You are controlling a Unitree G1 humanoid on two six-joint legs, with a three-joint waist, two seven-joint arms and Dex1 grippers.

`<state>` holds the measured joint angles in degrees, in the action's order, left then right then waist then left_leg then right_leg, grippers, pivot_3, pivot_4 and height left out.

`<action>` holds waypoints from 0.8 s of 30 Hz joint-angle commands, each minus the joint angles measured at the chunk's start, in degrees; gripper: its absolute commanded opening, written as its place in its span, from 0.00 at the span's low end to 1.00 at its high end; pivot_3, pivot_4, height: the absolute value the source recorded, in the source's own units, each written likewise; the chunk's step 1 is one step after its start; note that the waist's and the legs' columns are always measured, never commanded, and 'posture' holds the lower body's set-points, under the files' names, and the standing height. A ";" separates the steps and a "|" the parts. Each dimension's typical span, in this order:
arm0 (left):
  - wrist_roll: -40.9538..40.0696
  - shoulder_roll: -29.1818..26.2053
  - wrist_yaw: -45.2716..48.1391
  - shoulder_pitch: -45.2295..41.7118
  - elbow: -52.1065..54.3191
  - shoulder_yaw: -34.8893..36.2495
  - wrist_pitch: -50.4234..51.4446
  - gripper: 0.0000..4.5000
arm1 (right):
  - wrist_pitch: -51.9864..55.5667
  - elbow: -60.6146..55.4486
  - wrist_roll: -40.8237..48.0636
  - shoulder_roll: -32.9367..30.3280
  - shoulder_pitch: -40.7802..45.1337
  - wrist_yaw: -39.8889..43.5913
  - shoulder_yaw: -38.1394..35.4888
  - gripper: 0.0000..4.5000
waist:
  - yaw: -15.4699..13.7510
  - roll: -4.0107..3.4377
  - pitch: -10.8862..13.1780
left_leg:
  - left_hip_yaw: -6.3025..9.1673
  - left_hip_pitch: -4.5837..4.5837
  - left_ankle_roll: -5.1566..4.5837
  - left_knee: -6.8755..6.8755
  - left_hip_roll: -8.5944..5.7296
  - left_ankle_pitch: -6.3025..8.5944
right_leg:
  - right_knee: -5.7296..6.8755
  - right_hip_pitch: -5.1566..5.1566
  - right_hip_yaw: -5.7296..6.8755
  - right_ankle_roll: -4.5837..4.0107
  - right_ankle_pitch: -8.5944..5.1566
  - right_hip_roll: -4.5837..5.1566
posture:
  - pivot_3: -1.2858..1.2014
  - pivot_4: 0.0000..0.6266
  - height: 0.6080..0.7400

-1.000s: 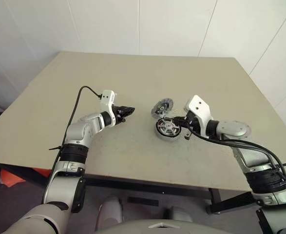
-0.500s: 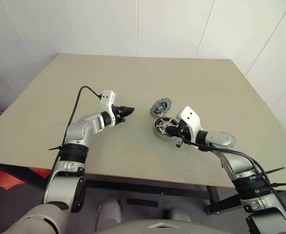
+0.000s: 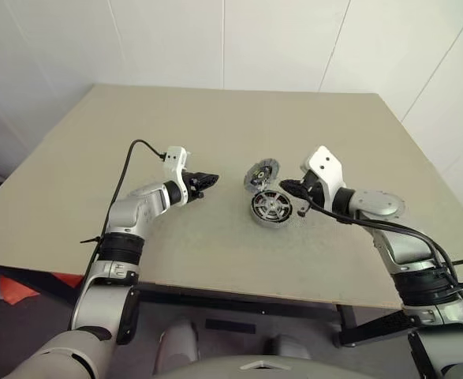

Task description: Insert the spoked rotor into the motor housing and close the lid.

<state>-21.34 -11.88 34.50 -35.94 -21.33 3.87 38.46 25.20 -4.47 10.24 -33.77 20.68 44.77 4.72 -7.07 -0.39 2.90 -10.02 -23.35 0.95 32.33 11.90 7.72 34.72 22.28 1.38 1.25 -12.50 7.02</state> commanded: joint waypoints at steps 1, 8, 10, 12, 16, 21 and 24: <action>-0.28 -0.21 0.23 -0.85 1.48 0.09 -0.75 0.44 | -0.34 4.03 0.77 2.87 0.18 -1.44 -0.50 0.00 | -0.01 0.00 0.00 | 0.00 -0.05 0.00 0.00 -0.01 0.00 | 0.00 0.04 0.01 0.00 0.00 0.00 | 0.52 0.00 1.00; -0.37 -0.66 -0.04 -0.42 1.95 0.56 -0.64 0.44 | -4.26 11.88 -2.21 7.07 -4.44 -3.42 2.06 0.00 | 0.05 0.11 -0.11 | -0.06 0.37 -0.16 0.04 -0.04 0.11 | -0.04 -0.34 0.05 -0.01 -0.05 0.06 | 0.52 0.00 1.00; -0.35 -0.81 0.01 -0.40 1.77 0.65 -0.70 0.44 | -3.88 10.09 -1.12 6.71 -3.35 -3.41 0.69 0.00 | 0.06 0.10 -0.10 | -0.03 0.54 -0.15 0.03 -0.03 0.11 | -0.04 -0.51 0.04 0.18 -0.16 0.05 | 0.52 0.00 1.00; -0.25 -0.76 0.02 -0.56 1.50 0.55 -0.79 0.44 | -3.97 9.35 -1.33 5.60 -2.00 -3.28 -0.13 0.00 | 0.07 0.09 -0.09 | -0.03 0.58 -0.14 0.02 -0.04 0.10 | -0.04 -0.50 0.03 0.40 -0.29 0.04 | 0.52 0.00 1.00; -0.13 -0.46 -0.06 -0.79 1.39 0.29 -0.78 0.44 | -3.37 5.56 -0.09 3.86 -0.34 -2.89 -2.04 0.00 | 0.03 0.07 -0.06 | -0.02 0.49 -0.05 0.02 -0.05 0.04 | -0.03 -0.43 0.02 0.39 -0.28 0.04 | 0.52 0.00 1.00; -0.07 -0.33 0.04 -0.59 1.32 0.12 -0.92 0.44 | -1.14 -0.98 1.80 2.46 0.41 -2.16 -3.04 0.00 | 0.05 0.06 -0.06 | -0.01 0.22 0.03 0.02 -0.02 -0.01 | 0.03 -0.18 0.01 0.00 -0.03 0.02 | 0.52 0.00 1.00; -0.02 -0.33 0.14 -0.62 1.13 0.04 -1.01 0.44 | -0.35 -1.53 1.60 3.01 -1.23 -1.90 -1.71 0.00 | -0.02 0.06 -0.06 | -0.01 0.08 -0.01 -0.10 0.01 0.01 | -0.04 -0.06 0.02 -0.01 -0.05 0.00 | 0.52 0.00 1.00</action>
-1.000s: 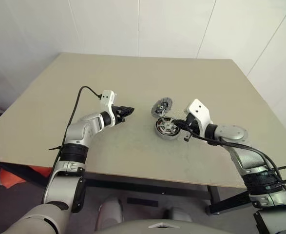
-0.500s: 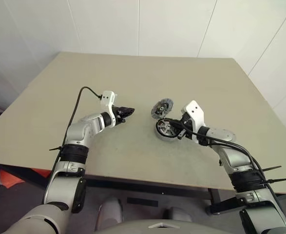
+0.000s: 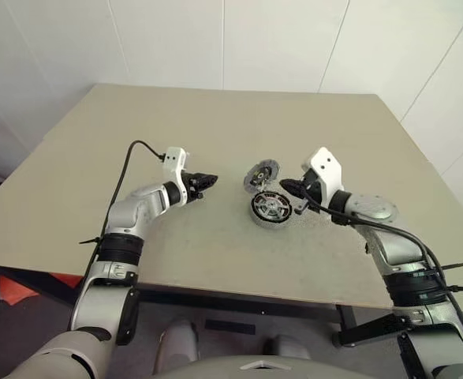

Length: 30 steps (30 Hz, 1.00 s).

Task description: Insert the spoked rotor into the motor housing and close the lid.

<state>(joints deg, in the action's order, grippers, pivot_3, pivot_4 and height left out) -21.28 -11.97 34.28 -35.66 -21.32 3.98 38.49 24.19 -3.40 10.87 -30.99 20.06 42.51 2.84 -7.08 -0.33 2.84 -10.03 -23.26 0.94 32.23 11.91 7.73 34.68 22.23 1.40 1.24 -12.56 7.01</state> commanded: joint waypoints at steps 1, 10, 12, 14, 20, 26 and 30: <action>-0.08 -0.27 0.36 -0.82 1.25 -0.09 -0.99 0.44 | 0.99 -2.94 0.99 0.36 -1.27 0.47 0.61 0.00 | -0.01 0.00 0.00 | 0.00 0.00 -0.02 0.00 0.00 0.01 | -0.01 0.00 0.00 -0.01 -0.01 0.00 | 0.52 0.00 1.00; 0.29 -0.79 0.11 -1.24 0.10 0.05 -1.06 0.44 | -1.66 6.44 -2.47 4.17 -3.92 -3.38 2.88 0.00 | 0.11 0.02 -0.01 | -0.01 0.24 0.03 0.02 -0.04 -0.01 | 0.01 -0.17 0.00 0.04 -0.05 0.03 | 0.52 0.00 1.00; 0.28 -0.82 0.12 -1.30 0.04 0.05 -0.99 0.44 | -1.78 6.09 -2.02 3.93 -2.85 -3.49 2.08 0.00 | 0.12 0.01 -0.01 | -0.01 0.26 0.04 0.02 -0.04 -0.02 | 0.01 -0.17 0.00 0.30 -0.20 0.03 | 0.52 0.00 1.00; 0.44 -0.86 0.14 -1.29 0.03 -0.15 -1.03 0.44 | -1.92 5.19 -1.91 3.07 -2.26 -3.13 1.68 0.00 | 0.11 0.01 -0.01 | 0.00 0.25 0.07 0.02 -0.04 -0.04 | 0.01 -0.16 0.00 0.38 -0.25 0.02 | 0.52 0.00 1.00; 0.53 -0.77 0.06 -1.36 -0.22 -0.15 -1.06 0.44 | -0.05 -2.76 1.00 0.04 -1.75 -0.16 -0.13 0.00 | 0.01 -0.04 0.03 | 0.00 0.09 0.08 0.03 -0.06 -0.05 | 0.02 -0.08 -0.03 0.05 -0.04 0.03 | 0.52 0.00 1.00; 0.69 -0.85 0.18 -1.19 -0.38 -0.29 -0.99 0.44 | 2.26 -9.73 2.75 -0.45 -3.09 0.56 0.47 0.00 | -0.03 -0.04 0.03 | 0.01 -0.01 0.01 -0.06 0.00 -0.01 | 0.00 0.04 -0.02 0.00 -0.06 -0.02 | 0.52 0.00 1.00; 0.77 -0.87 0.32 -1.25 -0.56 -0.42 -0.93 0.44 | 2.72 -8.34 1.67 0.41 -4.51 -0.12 2.06 0.00 | -0.02 -0.04 0.03 | 0.00 -0.01 -0.01 -0.04 -0.03 0.01 | 0.00 0.03 -0.02 0.00 -0.07 0.01 | 0.52 0.00 1.00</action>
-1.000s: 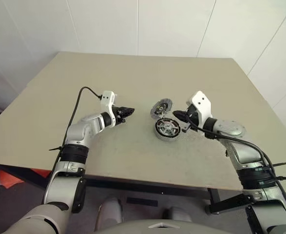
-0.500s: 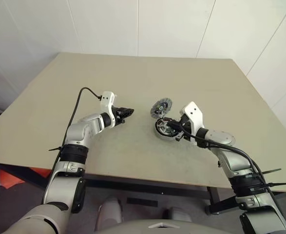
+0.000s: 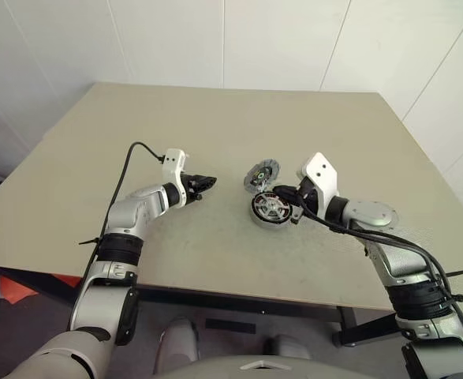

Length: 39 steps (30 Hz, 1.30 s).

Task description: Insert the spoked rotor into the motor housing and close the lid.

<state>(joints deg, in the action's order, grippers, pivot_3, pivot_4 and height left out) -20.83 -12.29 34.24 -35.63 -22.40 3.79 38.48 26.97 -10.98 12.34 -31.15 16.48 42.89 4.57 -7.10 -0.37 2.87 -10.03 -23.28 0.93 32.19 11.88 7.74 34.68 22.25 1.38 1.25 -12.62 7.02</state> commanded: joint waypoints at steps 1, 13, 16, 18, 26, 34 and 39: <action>0.34 -0.55 0.37 -1.35 0.49 -0.25 -0.90 0.44 | -0.15 0.27 0.32 1.33 -1.41 -0.70 0.60 0.00 | -0.01 0.00 0.00 | 0.00 0.05 0.01 0.00 0.00 -0.01 | 0.00 -0.04 0.00 0.00 0.00 0.00 | 0.52 0.00 1.00; 0.57 -0.19 0.52 -1.31 0.70 -0.71 -0.80 0.44 | -5.10 8.12 -2.26 2.21 1.80 -3.18 -1.07 0.00 | 0.00 -0.01 0.00 | 0.00 0.07 0.09 0.02 -0.01 -0.05 | 0.03 -0.06 -0.01 0.01 0.00 0.02 | 0.52 0.00 1.00; 0.59 -0.20 0.49 -1.25 0.64 -0.67 -0.87 0.44 | -4.42 6.21 -1.17 1.45 2.72 -2.83 -2.30 0.00 | 0.01 -0.01 0.01 | 0.01 0.01 0.05 0.01 0.00 -0.03 | 0.01 -0.04 0.00 0.01 0.00 0.01 | 0.52 0.00 1.00; 0.60 -0.24 0.49 -1.19 0.62 -0.64 -0.86 0.44 | -3.86 5.23 -0.99 0.80 3.18 -2.61 -2.70 0.00 | 0.02 -0.01 0.01 | 0.00 -0.02 0.03 0.01 0.00 -0.02 | 0.00 0.00 0.00 0.01 0.00 0.01 | 0.52 0.00 1.00; 0.96 -0.36 0.59 -1.45 -0.20 -0.77 -1.54 0.44 | -3.76 1.44 -4.36 -14.53 2.96 10.72 1.67 0.00 | -0.22 -0.04 0.04 | 0.01 0.07 0.04 0.05 -0.03 -0.02 | -0.01 -0.18 0.00 0.02 -0.01 0.04 | 0.52 0.00 1.00; 1.13 0.61 0.51 -2.84 -3.00 -0.67 -3.66 0.45 | -21.66 16.23 -17.35 -20.94 18.94 23.51 13.76 0.35 | 0.28 -0.10 0.07 | 0.01 0.13 0.07 0.14 0.11 -0.05 | 0.16 -0.09 0.03 -0.04 0.03 -0.02 | 0.52 0.00 1.00; 0.69 0.94 -0.43 -1.56 -2.12 -0.03 -4.05 0.45 | -29.34 21.89 -19.81 -18.64 23.77 31.16 18.87 0.35 | 0.15 -0.11 0.08 | -0.01 -0.10 -0.21 0.34 0.08 0.11 | 0.13 -0.02 0.04 -0.06 0.04 0.00 | 0.52 0.00 1.00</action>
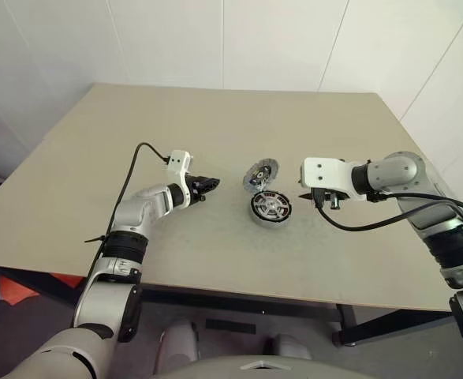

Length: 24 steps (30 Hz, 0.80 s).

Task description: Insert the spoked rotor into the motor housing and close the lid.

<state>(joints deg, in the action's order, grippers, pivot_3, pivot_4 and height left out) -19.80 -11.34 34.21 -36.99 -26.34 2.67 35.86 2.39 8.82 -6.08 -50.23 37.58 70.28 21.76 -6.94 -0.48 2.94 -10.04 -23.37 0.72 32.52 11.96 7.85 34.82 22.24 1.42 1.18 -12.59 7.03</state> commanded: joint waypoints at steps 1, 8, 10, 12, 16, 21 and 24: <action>-0.52 0.02 -0.74 0.26 2.33 1.38 -1.33 0.45 | -7.38 3.72 -3.11 0.29 2.98 4.57 3.00 0.35 | -0.04 0.00 0.00 | 0.00 -0.07 -0.11 0.12 0.01 0.07 | 0.01 0.01 0.01 0.00 0.00 0.00 | 0.52 0.00 1.00; -1.05 -0.46 -2.27 3.34 5.66 2.72 -0.41 0.45 | -14.43 7.13 -5.94 2.05 4.84 7.89 5.09 0.35 | -0.01 0.00 0.01 | -0.04 -0.25 -0.51 0.66 -0.10 0.32 | 0.04 -0.04 0.03 -0.02 0.01 0.10 | 0.52 0.00 1.00; -1.16 -0.54 -2.51 3.78 6.30 2.92 -0.16 0.45 | -15.30 7.88 -6.54 3.01 4.82 8.11 5.44 0.35 | 0.02 0.00 0.01 | -0.03 -0.18 -0.50 0.68 -0.07 0.31 | 0.09 -0.09 0.03 -0.04 0.03 0.08 | 0.52 0.00 1.00; -1.19 -0.59 -2.68 3.96 6.64 2.98 0.00 0.45 | -16.09 9.05 -7.47 4.04 4.81 7.57 5.66 0.35 | -0.02 0.00 0.01 | -0.02 -0.12 -0.47 0.68 0.00 0.30 | 0.13 -0.15 0.03 -0.07 0.04 0.07 | 0.52 0.00 1.00; -1.17 -0.69 -2.92 4.16 7.28 3.04 0.42 0.45 | -17.04 10.42 -8.74 5.34 5.15 6.35 5.22 0.35 | 0.05 0.00 0.01 | -0.02 -0.08 -0.46 0.68 -0.04 0.29 | 0.18 -0.15 0.02 -0.07 0.05 0.06 | 0.52 0.00 1.00; -1.03 -0.79 -2.91 4.04 7.10 2.91 0.53 0.45 | -16.98 11.56 -9.12 6.20 4.71 6.60 5.44 0.35 | 0.12 0.00 0.01 | -0.02 -0.08 -0.46 0.68 -0.01 0.29 | 0.18 -0.14 0.02 -0.07 0.05 0.05 | 0.52 0.00 1.00; -0.97 -0.62 -2.98 3.60 6.95 2.74 0.55 0.45 | -18.64 14.10 -10.43 6.50 4.47 6.47 6.53 0.35 | 0.27 0.01 0.01 | -0.02 0.00 -0.46 0.68 0.01 0.29 | 0.18 -0.18 0.02 -0.07 0.05 0.05 | 0.52 0.00 1.00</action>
<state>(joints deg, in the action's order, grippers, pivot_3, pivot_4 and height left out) -20.21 -11.67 31.21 -32.43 -21.41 4.99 36.71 -15.25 21.35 -15.39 -44.04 41.51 76.70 27.79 -6.68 -0.47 2.95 -10.06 -23.32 0.26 33.20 11.97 8.14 35.00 22.02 1.44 1.11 -12.54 7.08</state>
